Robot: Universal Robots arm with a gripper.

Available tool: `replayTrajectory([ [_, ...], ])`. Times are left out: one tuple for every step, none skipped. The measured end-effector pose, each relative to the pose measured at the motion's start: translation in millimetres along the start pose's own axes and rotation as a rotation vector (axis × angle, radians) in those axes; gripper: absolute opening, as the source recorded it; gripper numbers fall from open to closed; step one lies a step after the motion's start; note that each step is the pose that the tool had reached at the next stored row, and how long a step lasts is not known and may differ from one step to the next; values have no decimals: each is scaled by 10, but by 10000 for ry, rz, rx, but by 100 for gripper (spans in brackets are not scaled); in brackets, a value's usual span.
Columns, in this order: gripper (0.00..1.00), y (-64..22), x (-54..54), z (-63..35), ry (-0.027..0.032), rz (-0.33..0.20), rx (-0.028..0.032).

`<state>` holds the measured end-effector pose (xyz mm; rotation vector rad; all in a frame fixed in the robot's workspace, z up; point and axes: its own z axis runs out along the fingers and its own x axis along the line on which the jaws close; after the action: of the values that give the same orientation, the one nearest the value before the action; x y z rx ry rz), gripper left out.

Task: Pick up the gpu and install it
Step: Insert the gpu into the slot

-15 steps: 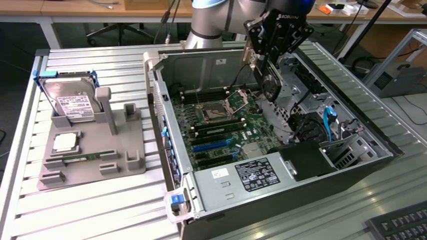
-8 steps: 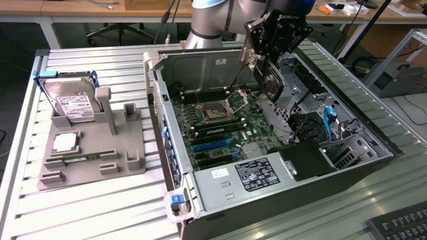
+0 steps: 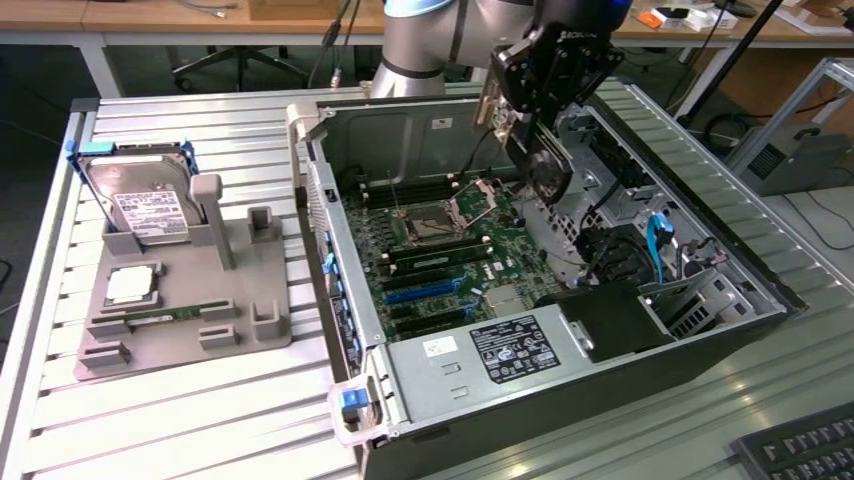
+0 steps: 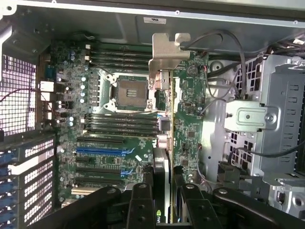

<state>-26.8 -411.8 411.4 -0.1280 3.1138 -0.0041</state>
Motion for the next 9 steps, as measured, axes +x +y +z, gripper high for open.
replayTrajectory([
  [27,-1,0,0,0,-78,-2],
  [27,-3,0,0,-1,-125,-3],
  [27,-6,0,2,-2,-234,-7],
  [27,-8,1,3,-1,-313,-9],
  [27,-9,1,3,-2,-357,-10],
  [27,-12,1,4,-2,-431,-11],
  [27,-14,1,6,-3,-501,-14],
  [27,-16,1,6,-3,-543,-15],
  [27,-18,2,7,-2,-614,-16],
])
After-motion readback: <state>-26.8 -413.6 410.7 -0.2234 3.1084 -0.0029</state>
